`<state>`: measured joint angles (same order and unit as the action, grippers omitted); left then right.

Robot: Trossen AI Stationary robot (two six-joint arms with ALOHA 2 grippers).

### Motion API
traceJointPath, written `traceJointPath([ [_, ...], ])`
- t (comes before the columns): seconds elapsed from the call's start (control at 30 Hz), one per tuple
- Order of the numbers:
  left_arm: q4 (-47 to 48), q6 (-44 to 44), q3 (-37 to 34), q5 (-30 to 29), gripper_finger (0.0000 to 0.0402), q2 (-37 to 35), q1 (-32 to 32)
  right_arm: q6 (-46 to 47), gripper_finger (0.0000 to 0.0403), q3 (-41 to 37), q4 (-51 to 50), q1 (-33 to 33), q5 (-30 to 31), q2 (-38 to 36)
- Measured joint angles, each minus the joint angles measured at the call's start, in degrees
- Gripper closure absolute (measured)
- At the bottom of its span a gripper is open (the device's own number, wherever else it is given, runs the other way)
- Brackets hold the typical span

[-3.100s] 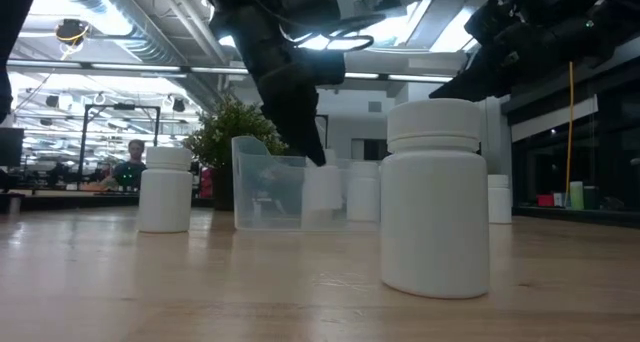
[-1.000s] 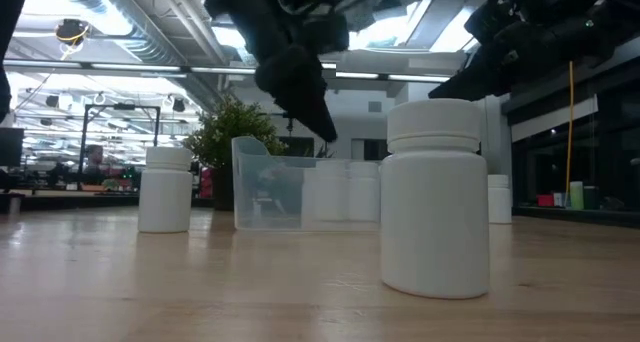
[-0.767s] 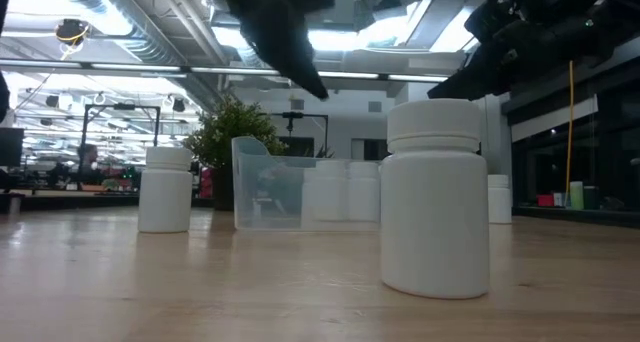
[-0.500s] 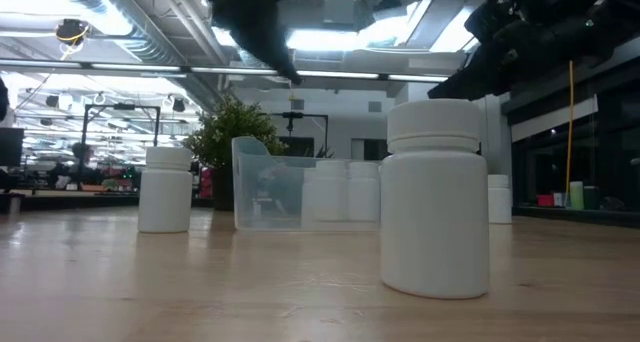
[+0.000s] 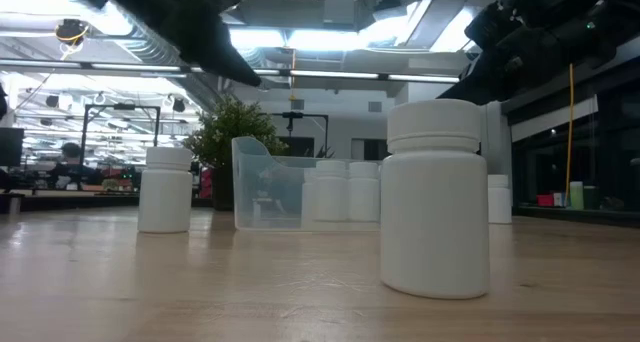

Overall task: Pick and place pill bottles into a basket
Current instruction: Put the white pill bottle into the transparent bin

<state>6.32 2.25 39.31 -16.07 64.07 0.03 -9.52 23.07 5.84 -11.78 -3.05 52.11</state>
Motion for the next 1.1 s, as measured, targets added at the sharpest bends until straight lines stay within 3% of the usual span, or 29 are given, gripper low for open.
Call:
traceJointPath([
  [0.37, -12.8, 1.8, -9.7, 0.8, 0.0400, -5.0, 0.0, 0.2, 0.0392, 0.0, -1.0, -0.1, -0.1, 0.0],
  [0.63, -12.6, 2.5, -9.9, 0.7, 0.0399, -4.8, 0.0, 0.2, 0.0392, 0.0, -1.1, 0.0, -4.4, 0.0],
  [0.77, -12.6, 1.0, -9.9, 0.6, 0.0396, -4.8, 0.1, 3.1, 0.0392, 1.1, -3.3, 0.0, -0.7, 0.0],
  [1.1, -14.7, 3.4, -9.9, 0.5, 0.0399, -4.8, 0.1, 11.9, 0.0392, 8.2, -21.8, 0.0, 9.0, 0.0],
])
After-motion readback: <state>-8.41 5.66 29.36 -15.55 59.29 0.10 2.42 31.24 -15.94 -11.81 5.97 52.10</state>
